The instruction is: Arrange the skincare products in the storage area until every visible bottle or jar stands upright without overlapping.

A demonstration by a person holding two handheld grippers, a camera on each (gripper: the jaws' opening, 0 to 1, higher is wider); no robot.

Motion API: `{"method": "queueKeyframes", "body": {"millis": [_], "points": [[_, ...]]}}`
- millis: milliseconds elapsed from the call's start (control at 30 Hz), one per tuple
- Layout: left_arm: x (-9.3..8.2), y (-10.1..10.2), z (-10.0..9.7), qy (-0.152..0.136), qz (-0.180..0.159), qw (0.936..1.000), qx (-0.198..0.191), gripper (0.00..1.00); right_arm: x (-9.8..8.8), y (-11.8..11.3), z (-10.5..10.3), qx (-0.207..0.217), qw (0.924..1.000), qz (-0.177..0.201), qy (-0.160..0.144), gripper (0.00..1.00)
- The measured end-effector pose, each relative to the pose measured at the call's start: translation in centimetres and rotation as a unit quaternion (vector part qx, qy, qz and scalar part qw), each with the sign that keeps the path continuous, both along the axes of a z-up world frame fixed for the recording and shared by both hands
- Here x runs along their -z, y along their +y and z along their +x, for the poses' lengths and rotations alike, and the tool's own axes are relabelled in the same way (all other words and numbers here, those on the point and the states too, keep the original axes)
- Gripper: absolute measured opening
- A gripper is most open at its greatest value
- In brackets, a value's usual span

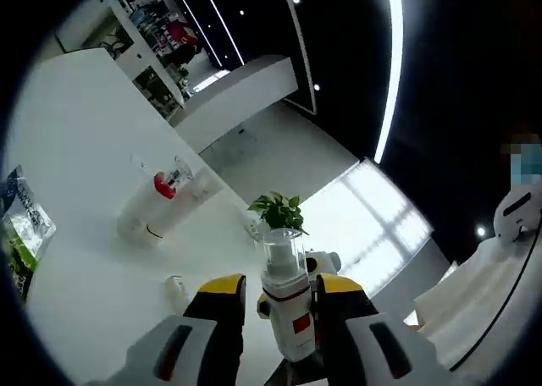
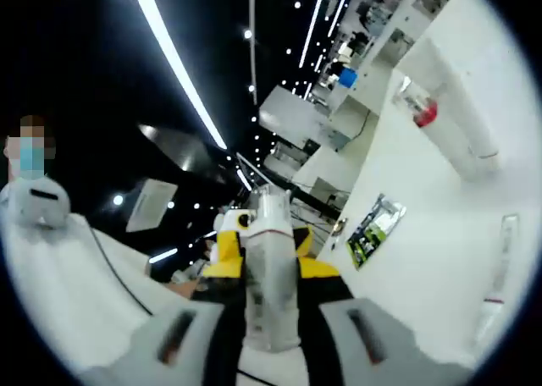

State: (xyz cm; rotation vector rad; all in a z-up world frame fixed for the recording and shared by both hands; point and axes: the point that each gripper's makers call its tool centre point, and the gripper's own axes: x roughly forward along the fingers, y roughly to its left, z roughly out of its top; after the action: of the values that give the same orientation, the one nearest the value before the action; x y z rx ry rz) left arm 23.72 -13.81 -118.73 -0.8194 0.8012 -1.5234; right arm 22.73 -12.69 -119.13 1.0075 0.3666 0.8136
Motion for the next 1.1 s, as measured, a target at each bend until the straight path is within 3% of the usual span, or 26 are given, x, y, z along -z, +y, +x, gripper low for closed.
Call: {"method": "queueKeyframes", "body": {"millis": [267,300,433,467,533,600,767,800,933,1100], "points": [[-1.7,0.0,-1.2,0.018,-0.049,0.998,0.035,0.26,-1.1,1.7,-0.8,-0.046,0.9974,0.055,0.005,0.2],[-2.0,-0.1,-1.3,0.028,-0.058,0.9972,0.039,0.26,-1.3,1.5,-0.8,-0.048,0.996,0.075,0.005,0.2],[-1.8,-0.2,-1.2,0.023,-0.053,0.9976,0.038,0.25,-1.3,1.4,-0.8,-0.046,0.9961,0.076,0.0,0.21],[-1.5,-0.3,-0.9,0.005,-0.045,0.9986,0.028,0.24,-1.1,1.3,-0.6,-0.035,0.9975,0.062,-0.008,0.21],[-1.5,-0.2,-0.8,0.001,-0.041,0.9989,0.024,0.24,-1.1,1.0,-0.3,-0.021,0.9987,0.039,-0.027,0.21],[-1.0,-0.4,-0.2,-0.024,-0.021,0.9994,0.011,0.23,-0.7,0.6,0.2,-0.002,0.9993,0.011,-0.037,0.2],[0.0,-0.5,-0.1,-0.067,0.02,0.9975,0.01,0.23,-0.1,0.2,0.0,0.007,0.9963,-0.059,-0.062,0.21],[0.4,-0.4,0.1,-0.087,0.033,0.9956,0.003,0.23,0.0,0.0,-0.2,0.007,0.9953,-0.073,-0.063,0.22],[1.3,-0.2,0.0,-0.117,0.06,0.9913,0.004,0.23,0.5,-0.7,-0.5,0.014,0.99,-0.122,-0.068,0.28],[3.3,-0.2,-0.5,-0.188,0.117,0.9749,0.026,0.23,0.7,-2.6,-0.5,0.044,0.9744,-0.205,-0.08,0.3]]}}
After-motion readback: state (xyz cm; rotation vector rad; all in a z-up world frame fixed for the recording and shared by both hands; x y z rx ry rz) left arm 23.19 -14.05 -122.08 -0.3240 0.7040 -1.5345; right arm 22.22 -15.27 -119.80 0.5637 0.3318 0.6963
